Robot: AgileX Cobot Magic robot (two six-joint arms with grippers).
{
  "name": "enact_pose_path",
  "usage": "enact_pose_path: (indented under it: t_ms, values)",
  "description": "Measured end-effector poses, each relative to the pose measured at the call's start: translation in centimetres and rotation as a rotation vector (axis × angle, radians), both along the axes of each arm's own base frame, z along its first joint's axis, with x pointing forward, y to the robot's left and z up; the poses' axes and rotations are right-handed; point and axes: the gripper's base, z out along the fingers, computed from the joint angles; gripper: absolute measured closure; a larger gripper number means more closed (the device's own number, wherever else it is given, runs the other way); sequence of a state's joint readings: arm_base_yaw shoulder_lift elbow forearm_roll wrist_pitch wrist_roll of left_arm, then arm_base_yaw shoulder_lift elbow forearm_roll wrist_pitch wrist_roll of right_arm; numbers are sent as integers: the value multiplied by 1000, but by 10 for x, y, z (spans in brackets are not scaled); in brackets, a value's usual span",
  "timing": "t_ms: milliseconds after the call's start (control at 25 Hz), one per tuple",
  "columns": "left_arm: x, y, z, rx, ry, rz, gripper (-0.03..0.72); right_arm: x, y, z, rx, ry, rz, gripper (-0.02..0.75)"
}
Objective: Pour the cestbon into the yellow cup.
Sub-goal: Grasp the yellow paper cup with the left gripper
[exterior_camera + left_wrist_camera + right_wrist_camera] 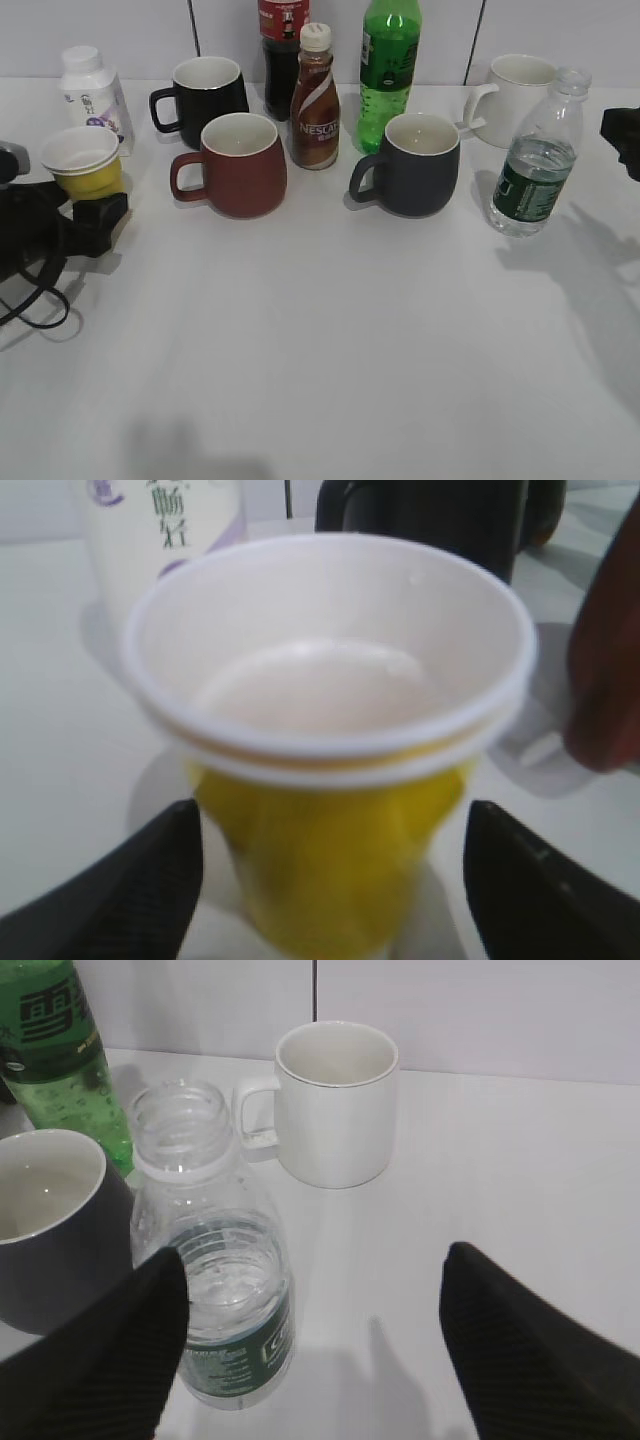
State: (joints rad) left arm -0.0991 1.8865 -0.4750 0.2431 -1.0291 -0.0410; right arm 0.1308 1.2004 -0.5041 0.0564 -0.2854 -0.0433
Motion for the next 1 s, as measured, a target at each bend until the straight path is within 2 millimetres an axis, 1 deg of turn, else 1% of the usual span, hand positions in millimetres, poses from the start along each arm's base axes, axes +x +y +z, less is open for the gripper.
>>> enact_pose_path:
  t_ms: [320, 400, 480, 600, 720, 880, 1000]
  values:
    - [26, -3, -14, 15, -16, -7, 76, 0, 0, 0, 0, -3, 0, 152]
    - [30, -3, -15, 10, -30, -8, 95, 0, 0, 0, 0, -3, 0, 152]
    - [32, -4, -14, 3, -50, -9, 143, 0, 0, 0, 0, -3, 0, 152]
    - [32, -4, -14, 0, -57, -9, 229, 0, 0, 0, 0, -4, 0, 152]
    - [32, -4, -14, -1, -59, -9, 276, 0, 0, 0, 2, -1, -1, 152]
    - [28, -4, -13, 0, -59, -18, 290, -1, 0, -3, -1, 31, 1, 152]
    - [14, -5, -6, -2, -70, -43, 291, -3, 0, -8, 23, 93, -7, 152]
